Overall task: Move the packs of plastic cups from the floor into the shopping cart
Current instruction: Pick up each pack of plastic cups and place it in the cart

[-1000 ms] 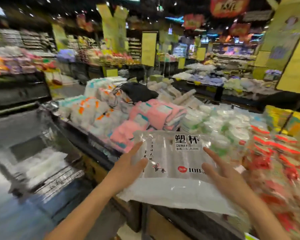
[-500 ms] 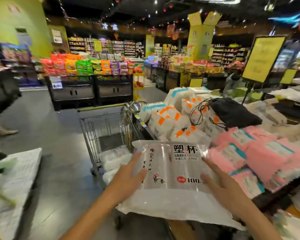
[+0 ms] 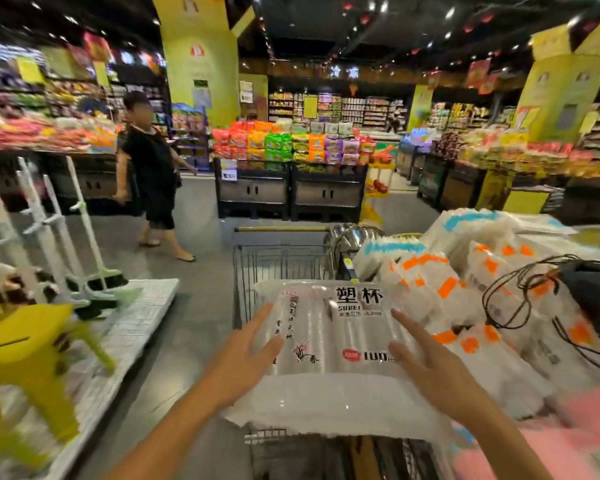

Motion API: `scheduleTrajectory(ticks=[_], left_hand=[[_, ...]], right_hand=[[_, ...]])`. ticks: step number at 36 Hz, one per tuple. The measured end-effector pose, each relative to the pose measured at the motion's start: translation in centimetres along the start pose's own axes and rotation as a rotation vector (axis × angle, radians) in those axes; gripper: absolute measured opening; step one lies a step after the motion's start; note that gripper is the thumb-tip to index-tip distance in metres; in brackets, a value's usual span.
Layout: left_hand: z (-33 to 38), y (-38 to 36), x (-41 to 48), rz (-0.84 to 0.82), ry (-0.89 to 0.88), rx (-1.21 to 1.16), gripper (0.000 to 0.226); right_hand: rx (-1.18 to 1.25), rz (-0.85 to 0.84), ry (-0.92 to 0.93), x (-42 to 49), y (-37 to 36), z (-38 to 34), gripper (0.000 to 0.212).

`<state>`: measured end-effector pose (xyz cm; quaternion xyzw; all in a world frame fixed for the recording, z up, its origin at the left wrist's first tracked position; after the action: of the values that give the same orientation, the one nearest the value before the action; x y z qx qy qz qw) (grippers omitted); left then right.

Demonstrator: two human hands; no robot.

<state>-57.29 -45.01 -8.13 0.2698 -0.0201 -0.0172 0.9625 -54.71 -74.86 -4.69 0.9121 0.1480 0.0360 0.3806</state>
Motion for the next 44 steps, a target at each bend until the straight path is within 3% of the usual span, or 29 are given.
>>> scheduleTrajectory(ticks=[12, 25, 35, 44], left_hand=[[-4.6, 5.3, 8.3, 0.1, 0.102, 0.011, 0.058], [-15.4, 8.9, 20.2, 0.065, 0.171, -0.026, 0.063], [-27.2, 2.4, 25.7, -0.082, 0.366, -0.132, 0.069], [-36.9, -7.3, 27.8, -0.094, 0.623, -0.103, 0.073]], right_hand=[[-0.045, -0.116, 0.076, 15.3, -2.8, -1.2, 0.056], [0.008, -0.171, -0.041, 29.7, -10.4, 0.2, 0.059], [0.083, -0.277, -0.186, 36.1, -19.3, 10.2, 0.061], [0.216, -0.358, -0.417, 39.1, -27.9, 23.2, 0.064]])
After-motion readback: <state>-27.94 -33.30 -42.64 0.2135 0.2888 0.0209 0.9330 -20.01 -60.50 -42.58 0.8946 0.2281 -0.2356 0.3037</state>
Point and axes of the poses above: each hand's wrist, its own x-axis towards the middle knuckle, its own y-axis out of the back of the hand, z = x × y, the point moved 7 cm from there along x, towards the middle knuckle, and after that the axes turned 7 degrees about -z, right-handed, at the moved point
